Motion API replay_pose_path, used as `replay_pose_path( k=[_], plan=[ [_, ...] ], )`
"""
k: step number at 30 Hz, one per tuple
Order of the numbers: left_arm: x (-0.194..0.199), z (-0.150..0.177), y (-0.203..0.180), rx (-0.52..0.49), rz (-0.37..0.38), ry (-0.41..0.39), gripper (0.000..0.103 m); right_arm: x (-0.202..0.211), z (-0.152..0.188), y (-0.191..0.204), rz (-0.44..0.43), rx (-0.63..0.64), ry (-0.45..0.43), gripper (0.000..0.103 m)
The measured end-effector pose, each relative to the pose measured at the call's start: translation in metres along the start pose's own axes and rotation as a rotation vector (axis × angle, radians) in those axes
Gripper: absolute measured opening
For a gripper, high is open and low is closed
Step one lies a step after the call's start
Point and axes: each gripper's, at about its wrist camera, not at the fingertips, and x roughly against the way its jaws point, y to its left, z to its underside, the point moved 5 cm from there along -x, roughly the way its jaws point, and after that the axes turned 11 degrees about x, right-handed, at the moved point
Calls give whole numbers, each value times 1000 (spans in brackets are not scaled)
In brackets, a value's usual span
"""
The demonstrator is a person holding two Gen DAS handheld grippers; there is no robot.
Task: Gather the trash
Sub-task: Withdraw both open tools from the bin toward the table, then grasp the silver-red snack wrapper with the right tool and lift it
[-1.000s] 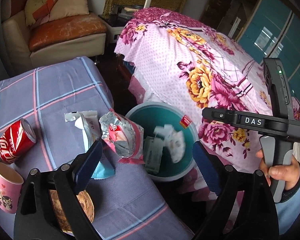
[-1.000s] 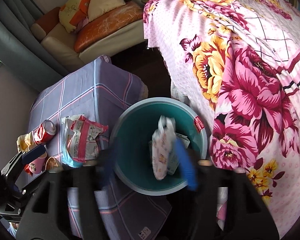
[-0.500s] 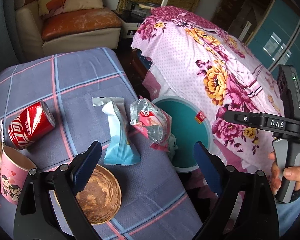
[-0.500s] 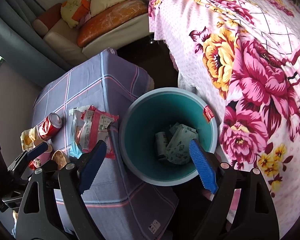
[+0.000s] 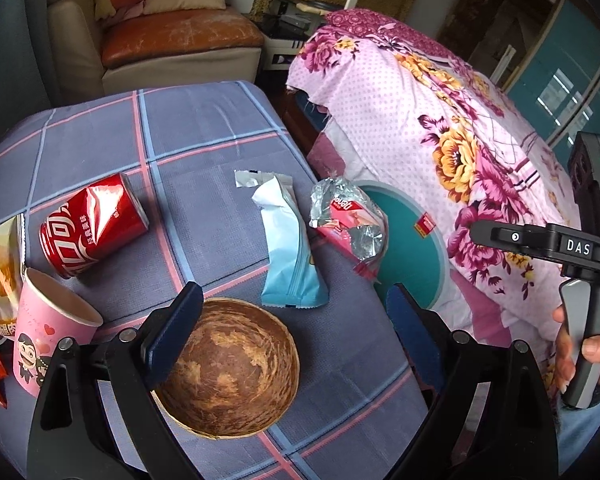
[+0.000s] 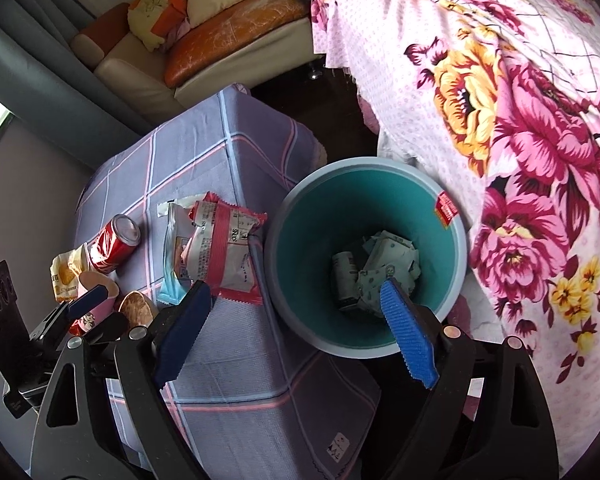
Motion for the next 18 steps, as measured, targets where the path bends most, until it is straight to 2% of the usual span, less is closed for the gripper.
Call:
replay_pose_path(
  k=[18],
  plan=[
    [-12, -10, 40, 43, -6, 7, 93, -63, -22, 44, -80, 15, 88, 83]
  ],
)
